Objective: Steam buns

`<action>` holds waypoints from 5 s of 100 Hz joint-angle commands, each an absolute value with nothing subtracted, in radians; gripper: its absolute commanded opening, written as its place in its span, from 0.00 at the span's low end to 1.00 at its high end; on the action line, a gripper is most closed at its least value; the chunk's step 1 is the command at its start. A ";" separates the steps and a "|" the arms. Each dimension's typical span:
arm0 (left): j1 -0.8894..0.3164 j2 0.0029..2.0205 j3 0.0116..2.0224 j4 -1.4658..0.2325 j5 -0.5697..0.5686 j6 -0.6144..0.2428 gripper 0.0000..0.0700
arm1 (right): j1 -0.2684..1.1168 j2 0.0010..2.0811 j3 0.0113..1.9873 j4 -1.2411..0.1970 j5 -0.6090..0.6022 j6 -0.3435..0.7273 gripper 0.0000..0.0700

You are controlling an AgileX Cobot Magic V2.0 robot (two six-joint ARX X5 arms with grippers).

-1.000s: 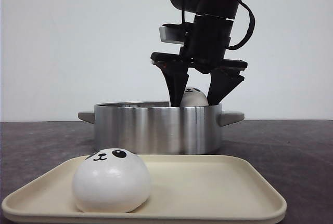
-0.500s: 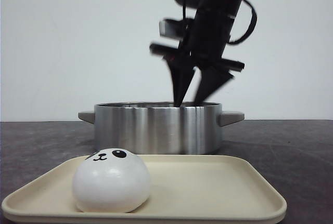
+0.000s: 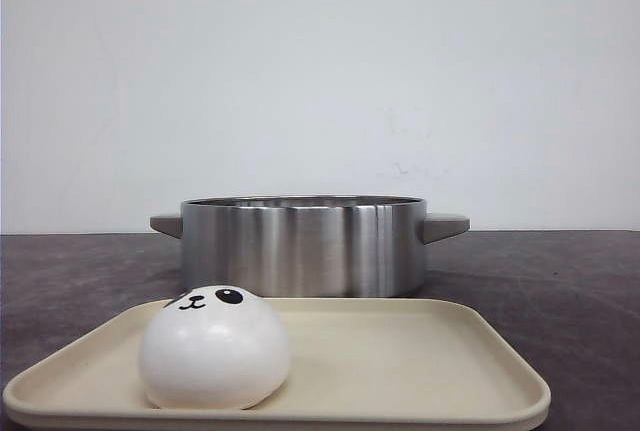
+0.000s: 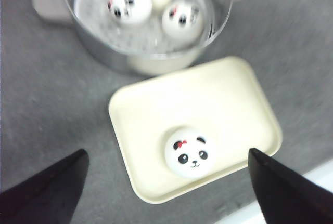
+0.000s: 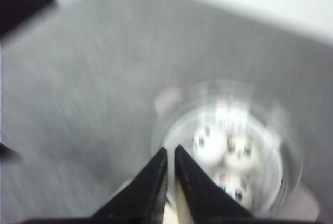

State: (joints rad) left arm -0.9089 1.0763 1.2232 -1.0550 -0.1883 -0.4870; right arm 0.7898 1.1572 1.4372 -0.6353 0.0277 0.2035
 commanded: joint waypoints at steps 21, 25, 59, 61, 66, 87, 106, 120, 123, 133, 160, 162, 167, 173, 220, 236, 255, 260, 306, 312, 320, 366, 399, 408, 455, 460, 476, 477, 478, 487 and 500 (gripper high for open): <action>-0.957 1.302 1.144 -0.940 -0.132 -0.495 0.83 | 0.802 0.957 1.455 -0.679 0.058 0.227 0.02; -0.963 1.341 1.144 -0.926 -0.123 -0.495 0.83 | 0.802 0.941 1.455 -0.696 0.080 0.224 0.02; -0.993 1.627 1.144 -0.866 -0.028 -0.485 0.83 | 0.802 0.892 1.455 -0.854 0.141 0.224 0.02; -0.993 1.641 1.144 -0.868 -0.028 -0.484 0.83 | 0.802 0.892 1.455 -0.857 0.140 0.224 0.02; -0.993 1.670 1.144 -0.871 -0.028 -0.483 0.83 | 0.802 0.892 1.455 -0.862 0.140 0.226 0.02; -0.993 1.747 1.144 -0.842 -0.028 -0.483 0.83 | 0.802 0.892 1.455 -0.874 0.140 0.228 0.02; -0.993 1.755 1.144 -0.825 -0.029 -0.483 0.52 | 0.802 0.892 1.455 -0.900 0.140 0.228 0.02; -0.993 1.755 1.144 -0.828 -0.029 -0.451 0.01 | 0.802 0.892 1.455 -0.902 0.140 0.228 0.02; -0.994 1.754 1.145 -0.831 -0.029 -0.439 0.01 | 0.802 0.892 1.455 -0.902 0.140 0.228 0.02; -1.004 1.723 1.161 -0.851 -0.029 -0.418 0.01 | 0.802 0.892 1.455 -0.902 0.140 0.228 0.02; -1.006 1.491 1.331 -0.789 -0.136 -0.384 0.01 | 0.802 0.892 1.455 -0.901 0.139 0.228 0.02; -1.000 1.480 1.347 -0.782 -0.155 -0.372 0.01 | 0.802 0.892 1.455 -0.900 0.139 0.228 0.02; -0.979 1.463 1.386 -0.759 -0.189 -0.341 0.01 | 0.802 0.892 1.455 -0.899 0.139 0.228 0.02; -0.946 1.460 1.429 -0.733 -0.198 -0.309 0.01 | 0.802 0.893 1.455 -0.898 0.134 0.228 0.02; -0.720 1.653 1.468 -0.605 -0.102 -0.289 0.01 | 0.802 0.894 1.454 -0.897 0.134 0.207 0.02; -0.690 1.760 1.468 -0.619 -0.095 -0.289 0.01 | 0.802 0.894 1.454 -0.899 0.136 0.201 0.02; -0.680 1.835 1.468 -0.650 -0.097 -0.294 0.08 | 0.802 0.894 1.454 -0.900 0.136 0.202 0.02; -0.680 1.842 1.468 -0.651 -0.097 -0.302 0.21 | 0.802 0.894 1.454 -0.902 0.136 0.202 0.02; -0.680 1.820 1.498 -0.765 -0.097 -0.307 0.79 | 0.802 0.894 1.452 -0.936 0.136 0.205 0.02; -0.682 1.789 1.498 -0.772 -0.101 -0.309 0.76 | 0.802 0.894 1.447 -0.936 0.142 0.204 0.02; -0.695 1.728 1.498 -0.770 -0.112 -0.310 0.50 | 0.802 0.893 1.428 -0.936 0.179 0.196 0.02; -0.851 1.187 1.470 -0.821 -0.213 -0.290 0.01 | 0.830 0.673 0.897 -0.476 0.252 0.228 0.02; -0.889 0.917 1.470 -1.055 -0.213 -0.301 0.01 | 0.829 0.651 0.830 -0.512 0.252 0.333 0.02; -0.889 0.877 1.470 -1.115 -0.213 -0.299 0.01 | 0.829 0.651 0.830 -0.512 0.243 0.367 0.02; -0.889 0.856 1.470 -1.121 -0.213 -0.288 0.02 | 0.829 0.651 0.830 -0.509 0.244 0.366 0.02; -0.889 0.856 1.470 -1.134 -0.213 -0.289 0.02 | 0.829 0.651 0.830 -0.509 0.244 0.366 0.02; -0.889 0.856 1.470 -1.137 -0.213 -0.301 0.02 | 0.829 0.651 0.830 -0.509 0.244 0.366 0.02; -0.889 0.856 1.470 -1.137 -0.213 -0.302 0.02 | 0.829 0.651 0.830 -0.509 0.244 0.366 0.02; -0.889 0.856 1.470 -1.137 -0.213 -0.303 0.02 | 0.829 0.651 0.830 -0.509 0.244 0.366 0.02; -0.889 0.856 1.470 -1.136 -0.213 -0.304 0.02 | 0.829 0.651 0.830 -0.509 0.244 0.366 0.02; -0.889 0.856 1.470 -1.136 -0.213 -0.304 0.02 | 0.829 0.651 0.830 -0.509 0.244 0.366 0.02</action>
